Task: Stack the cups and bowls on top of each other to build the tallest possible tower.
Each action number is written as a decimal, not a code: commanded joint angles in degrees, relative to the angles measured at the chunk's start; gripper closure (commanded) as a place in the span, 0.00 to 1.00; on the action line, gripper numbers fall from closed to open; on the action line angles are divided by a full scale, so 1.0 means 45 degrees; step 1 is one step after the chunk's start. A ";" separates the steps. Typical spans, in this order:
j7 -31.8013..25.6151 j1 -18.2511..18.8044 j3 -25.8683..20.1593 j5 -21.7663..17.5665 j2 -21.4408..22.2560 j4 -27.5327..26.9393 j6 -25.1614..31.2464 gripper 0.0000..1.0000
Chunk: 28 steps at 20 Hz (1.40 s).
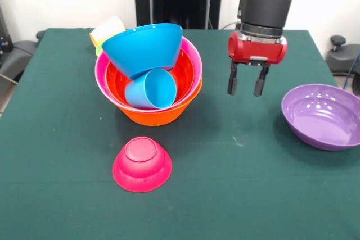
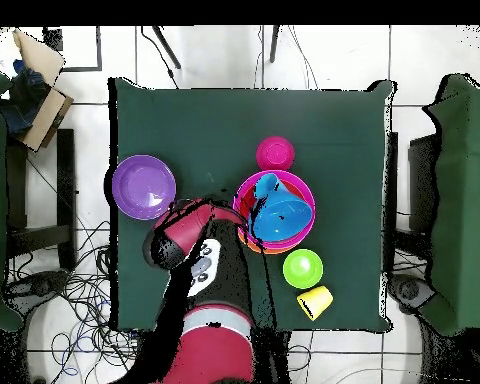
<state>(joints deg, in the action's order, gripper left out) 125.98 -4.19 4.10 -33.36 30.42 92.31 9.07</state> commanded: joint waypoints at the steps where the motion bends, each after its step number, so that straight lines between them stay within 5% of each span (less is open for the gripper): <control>1: 0.2567 -0.1196 0.0900 0.1244 -0.0138 -0.0218 0.1216 0.00; 13: 0.2078 -0.2538 0.1813 0.3463 0.0279 -0.0306 0.2505 0.00; 22: 0.2289 -0.3274 0.2828 0.4386 -0.1584 -0.1803 0.1787 0.00; 28: 0.2146 -0.3617 0.3140 0.4995 -0.1758 -0.1850 0.1775 0.00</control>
<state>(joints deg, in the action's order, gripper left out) 126.02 -19.42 19.65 -13.91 26.25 88.24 13.97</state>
